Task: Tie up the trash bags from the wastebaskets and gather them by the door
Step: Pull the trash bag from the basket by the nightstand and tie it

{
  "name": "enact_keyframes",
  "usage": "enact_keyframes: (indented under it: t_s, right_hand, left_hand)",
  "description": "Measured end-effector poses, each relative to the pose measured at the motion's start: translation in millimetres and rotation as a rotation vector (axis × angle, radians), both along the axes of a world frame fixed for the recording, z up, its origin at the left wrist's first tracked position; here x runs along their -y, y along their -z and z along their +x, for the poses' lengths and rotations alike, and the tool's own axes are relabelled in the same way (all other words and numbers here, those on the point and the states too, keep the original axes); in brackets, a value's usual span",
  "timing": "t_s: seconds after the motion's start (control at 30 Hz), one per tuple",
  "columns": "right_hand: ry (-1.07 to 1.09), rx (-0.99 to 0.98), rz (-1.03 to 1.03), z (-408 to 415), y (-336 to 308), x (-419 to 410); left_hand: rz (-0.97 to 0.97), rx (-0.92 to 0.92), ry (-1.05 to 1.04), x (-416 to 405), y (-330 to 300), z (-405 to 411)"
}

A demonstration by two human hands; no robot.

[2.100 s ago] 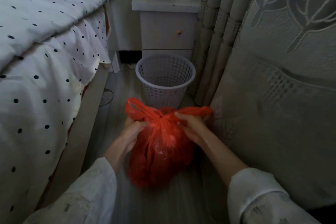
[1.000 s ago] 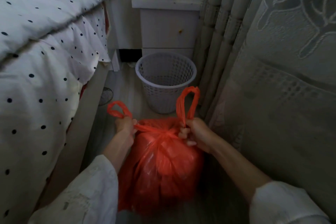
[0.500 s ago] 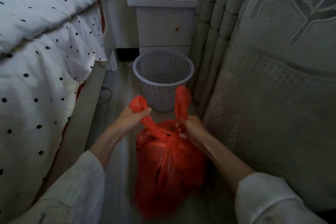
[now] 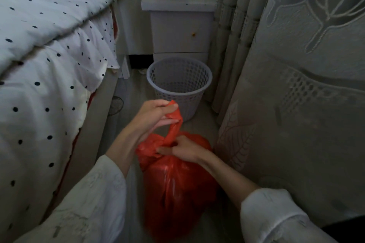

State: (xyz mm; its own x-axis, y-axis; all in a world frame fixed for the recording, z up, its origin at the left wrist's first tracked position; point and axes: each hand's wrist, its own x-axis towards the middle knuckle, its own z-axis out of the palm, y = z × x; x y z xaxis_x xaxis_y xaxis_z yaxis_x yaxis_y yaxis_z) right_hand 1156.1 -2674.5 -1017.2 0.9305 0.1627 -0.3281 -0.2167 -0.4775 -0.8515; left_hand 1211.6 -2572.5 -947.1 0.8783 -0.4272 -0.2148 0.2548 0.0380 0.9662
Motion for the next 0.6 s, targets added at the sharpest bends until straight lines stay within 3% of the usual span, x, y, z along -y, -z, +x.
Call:
enact_keyframes:
  t_s: [0.07,0.17,0.3,0.37,0.47,0.6]
  right_hand:
    - [0.067,0.023,0.01,-0.8,1.7,2.8]
    - [0.163,-0.034,0.042,0.0,2.5,14.3]
    - [0.249,-0.116,0.125,4.5,3.4,25.2]
    - [0.278,-0.123,0.148,4.6,1.2,27.0]
    - [0.284,-0.07,-0.022,6.4,2.6,33.9]
    - [0.436,-0.04,-0.117,5.3,13.1,50.8]
  left_hand:
    - [0.044,0.044,0.003,-0.2,5.8,-0.1]
    - [0.352,0.237,0.015,-6.2,19.8,1.8]
    - [0.62,0.375,0.332,-18.7,33.8,0.5]
    - [0.59,0.336,0.352,-20.5,33.9,0.7]
    - [0.468,0.225,0.205,-20.4,29.2,1.6]
    - [0.416,0.333,0.28,-20.7,12.9,-5.1]
